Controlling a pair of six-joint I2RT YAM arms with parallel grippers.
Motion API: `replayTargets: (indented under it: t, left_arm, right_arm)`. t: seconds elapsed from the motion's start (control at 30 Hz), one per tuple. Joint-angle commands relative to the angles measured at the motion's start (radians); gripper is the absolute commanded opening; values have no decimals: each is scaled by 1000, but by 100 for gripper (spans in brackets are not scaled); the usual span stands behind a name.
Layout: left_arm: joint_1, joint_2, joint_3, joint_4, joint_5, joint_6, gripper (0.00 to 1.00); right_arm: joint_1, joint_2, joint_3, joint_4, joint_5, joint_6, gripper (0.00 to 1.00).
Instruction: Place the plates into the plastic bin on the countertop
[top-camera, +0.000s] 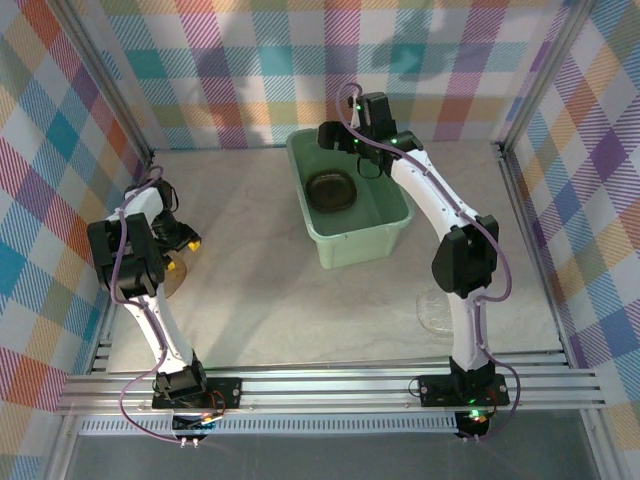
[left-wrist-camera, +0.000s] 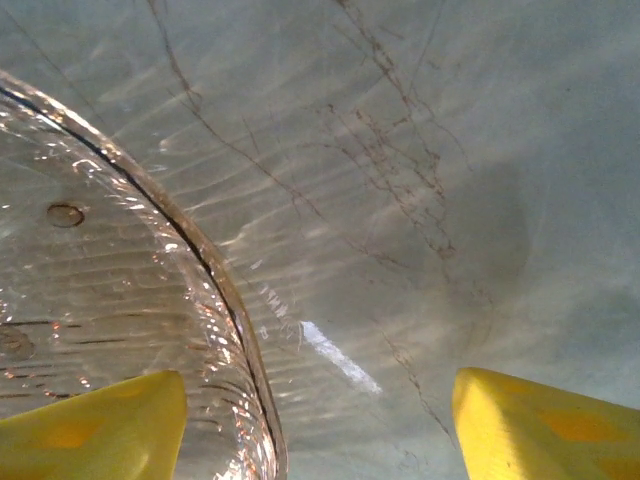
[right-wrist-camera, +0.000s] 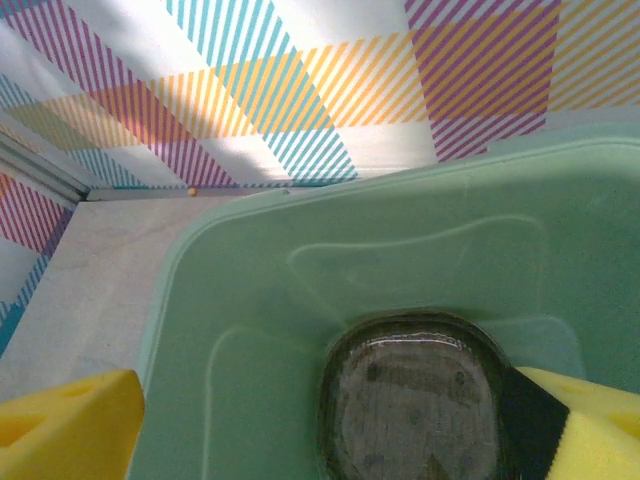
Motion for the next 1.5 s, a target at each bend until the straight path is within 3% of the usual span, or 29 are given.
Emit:
replayTargets:
  t: [0.0, 0.8, 1.13, 1.47]
  left_arm:
    - [17, 5, -12, 6, -6, 16, 66]
    - [17, -24, -121, 80, 48, 21, 18]
    - [17, -79, -135, 111, 121, 15, 5]
    - [-6, -222, -111, 188, 206, -82, 1]
  right_arm:
    - [0, 14, 33, -6, -22, 0, 92]
    - [0, 33, 55, -37, -25, 13, 93]
    - [0, 31, 59, -35, -51, 20, 93]
    - [0, 25, 63, -37, -92, 52, 91]
